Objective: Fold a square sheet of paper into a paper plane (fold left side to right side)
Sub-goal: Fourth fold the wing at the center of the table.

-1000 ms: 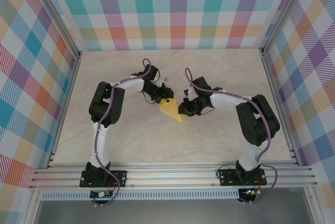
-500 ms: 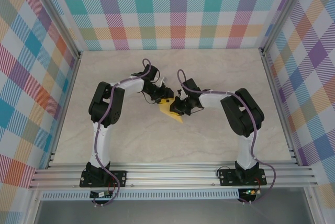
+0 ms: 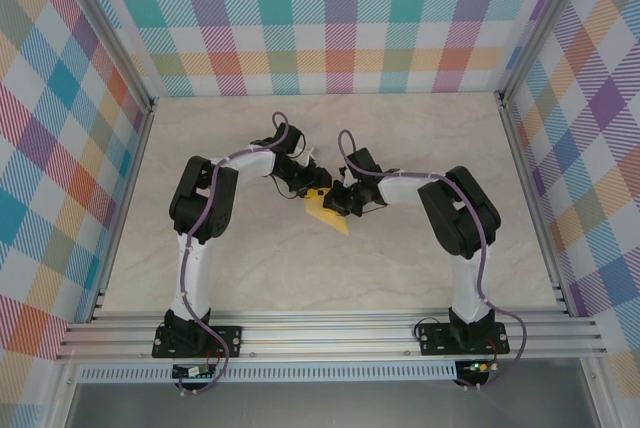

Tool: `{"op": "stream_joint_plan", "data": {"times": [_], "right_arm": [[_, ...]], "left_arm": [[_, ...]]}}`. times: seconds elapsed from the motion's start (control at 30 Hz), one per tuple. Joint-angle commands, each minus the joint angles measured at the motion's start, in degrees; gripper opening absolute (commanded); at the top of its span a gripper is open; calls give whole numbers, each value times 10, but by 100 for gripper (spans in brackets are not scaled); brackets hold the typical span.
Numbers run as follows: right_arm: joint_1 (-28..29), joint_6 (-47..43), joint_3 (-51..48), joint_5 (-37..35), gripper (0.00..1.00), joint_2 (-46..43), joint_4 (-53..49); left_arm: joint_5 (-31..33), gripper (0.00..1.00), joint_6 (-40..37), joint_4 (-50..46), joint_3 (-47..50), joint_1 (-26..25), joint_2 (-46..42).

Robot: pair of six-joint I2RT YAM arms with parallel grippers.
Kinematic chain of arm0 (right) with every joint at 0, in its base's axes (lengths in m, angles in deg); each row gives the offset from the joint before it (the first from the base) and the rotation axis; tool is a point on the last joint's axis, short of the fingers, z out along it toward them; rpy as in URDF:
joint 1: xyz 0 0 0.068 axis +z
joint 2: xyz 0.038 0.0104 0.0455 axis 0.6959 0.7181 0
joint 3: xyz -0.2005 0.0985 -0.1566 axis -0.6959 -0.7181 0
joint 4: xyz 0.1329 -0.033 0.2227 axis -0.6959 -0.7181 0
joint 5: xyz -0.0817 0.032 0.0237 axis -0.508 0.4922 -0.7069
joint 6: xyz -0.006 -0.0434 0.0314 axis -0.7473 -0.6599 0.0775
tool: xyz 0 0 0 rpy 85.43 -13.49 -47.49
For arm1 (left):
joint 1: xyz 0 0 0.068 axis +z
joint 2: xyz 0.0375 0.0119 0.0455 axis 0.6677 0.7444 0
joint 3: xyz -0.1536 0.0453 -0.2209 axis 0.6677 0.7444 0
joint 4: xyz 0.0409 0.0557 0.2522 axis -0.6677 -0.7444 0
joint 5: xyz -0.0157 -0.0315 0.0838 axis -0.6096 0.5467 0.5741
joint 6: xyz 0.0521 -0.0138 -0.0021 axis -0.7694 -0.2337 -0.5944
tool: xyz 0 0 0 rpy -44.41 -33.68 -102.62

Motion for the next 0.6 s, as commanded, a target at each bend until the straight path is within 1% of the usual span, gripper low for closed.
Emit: {"op": "stream_joint_plan", "data": {"times": [0.0, 0.2, 0.3, 0.37, 0.57], "right_arm": [[3, 1, 13, -10, 7, 16, -52], [3, -19, 3, -31, 7, -19, -138], [3, -47, 28, -21, 7, -11, -207], [2, -58, 30, -17, 7, -7, -234], [2, -89, 16, -18, 7, -13, -274]], "left_arm": [[55, 41, -8, -18, 13, -2, 24], [58, 41, -8, -20, 11, -2, 26], [58, 41, -8, -19, 9, -2, 27], [59, 41, -8, -20, 10, -2, 26], [61, 41, -8, -17, 17, -2, 25]]}}
